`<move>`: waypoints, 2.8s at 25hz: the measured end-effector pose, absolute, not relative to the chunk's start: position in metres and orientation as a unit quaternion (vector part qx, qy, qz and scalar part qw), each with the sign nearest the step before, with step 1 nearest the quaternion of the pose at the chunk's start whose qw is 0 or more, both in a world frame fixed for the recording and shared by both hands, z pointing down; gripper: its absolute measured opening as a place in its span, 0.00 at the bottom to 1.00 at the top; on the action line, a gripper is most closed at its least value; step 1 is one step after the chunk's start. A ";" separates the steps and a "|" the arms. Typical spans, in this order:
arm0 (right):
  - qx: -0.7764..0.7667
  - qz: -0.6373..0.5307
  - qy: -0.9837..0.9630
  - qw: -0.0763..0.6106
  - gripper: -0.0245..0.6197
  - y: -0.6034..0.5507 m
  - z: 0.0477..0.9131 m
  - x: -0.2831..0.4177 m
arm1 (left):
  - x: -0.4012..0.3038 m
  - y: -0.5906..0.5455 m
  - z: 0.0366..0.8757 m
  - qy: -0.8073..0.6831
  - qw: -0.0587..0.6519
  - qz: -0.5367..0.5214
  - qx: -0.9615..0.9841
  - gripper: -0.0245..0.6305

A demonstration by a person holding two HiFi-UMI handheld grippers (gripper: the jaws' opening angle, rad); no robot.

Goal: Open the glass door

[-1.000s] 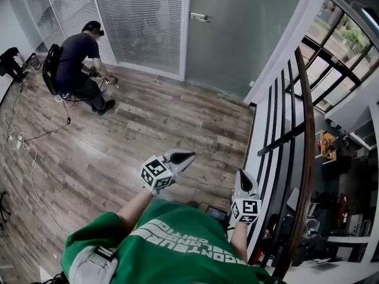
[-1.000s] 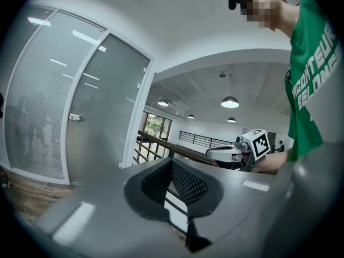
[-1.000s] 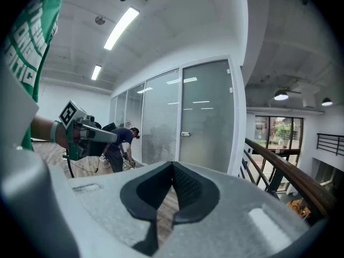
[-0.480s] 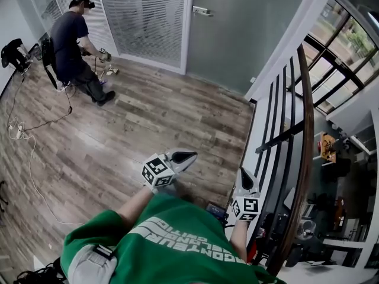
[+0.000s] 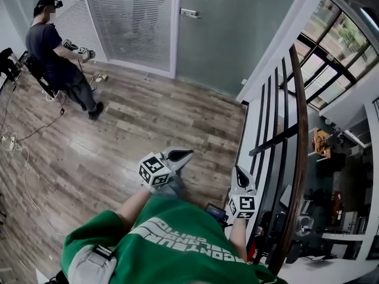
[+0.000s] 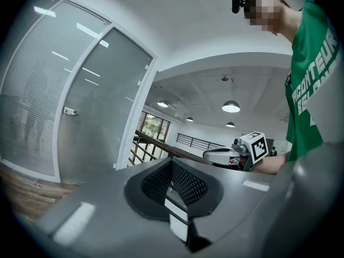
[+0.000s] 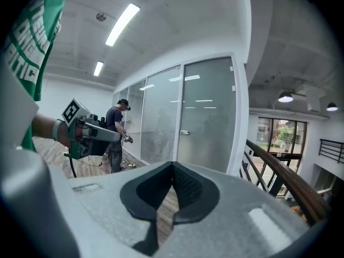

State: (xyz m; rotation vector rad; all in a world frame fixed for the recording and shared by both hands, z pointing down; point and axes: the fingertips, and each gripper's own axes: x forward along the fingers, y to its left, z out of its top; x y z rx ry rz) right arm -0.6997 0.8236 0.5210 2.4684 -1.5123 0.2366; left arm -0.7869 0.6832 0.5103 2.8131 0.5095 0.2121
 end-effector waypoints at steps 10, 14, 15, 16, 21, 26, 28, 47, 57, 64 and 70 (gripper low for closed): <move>0.849 0.078 -0.507 0.125 0.03 0.772 0.508 -0.628 | -0.716 0.630 0.500 0.193 0.136 0.069 0.969 0.06; 0.843 0.077 -0.516 0.130 0.03 0.740 0.508 -0.607 | -0.694 0.602 0.500 0.188 0.140 0.062 0.970 0.06; 0.841 0.077 -0.519 0.132 0.03 0.731 0.508 -0.603 | -0.690 0.594 0.500 0.186 0.141 0.061 0.970 0.05; 0.839 0.076 -0.522 0.134 0.03 0.722 0.507 -0.599 | -0.686 0.586 0.500 0.184 0.142 0.060 0.971 0.05; 0.831 0.074 -0.532 0.145 0.03 0.683 0.506 -0.583 | -0.673 0.550 0.503 0.175 0.150 0.056 0.971 0.06; 0.829 0.074 -0.534 0.150 0.03 0.653 0.505 -0.570 | -0.661 0.520 0.506 0.170 0.157 0.057 0.971 0.06; 0.828 0.074 -0.534 0.154 0.03 0.643 0.504 -0.566 | -0.656 0.510 0.506 0.171 0.157 0.057 0.971 0.06; 0.828 0.082 -0.536 0.145 0.03 0.603 0.516 -0.488 | -0.589 0.468 0.513 0.165 0.151 0.074 0.972 0.06; 0.812 0.089 -0.560 0.136 0.03 0.572 0.518 -0.405 | -0.514 0.443 0.507 0.134 0.141 0.080 0.978 0.06; 0.799 0.081 -0.581 0.131 0.03 0.547 0.518 -0.348 | -0.464 0.428 0.508 0.114 0.139 0.085 0.980 0.06; 0.796 0.086 -0.587 0.123 0.03 0.550 0.519 -0.304 | -0.420 0.431 0.499 0.110 0.131 0.084 0.982 0.06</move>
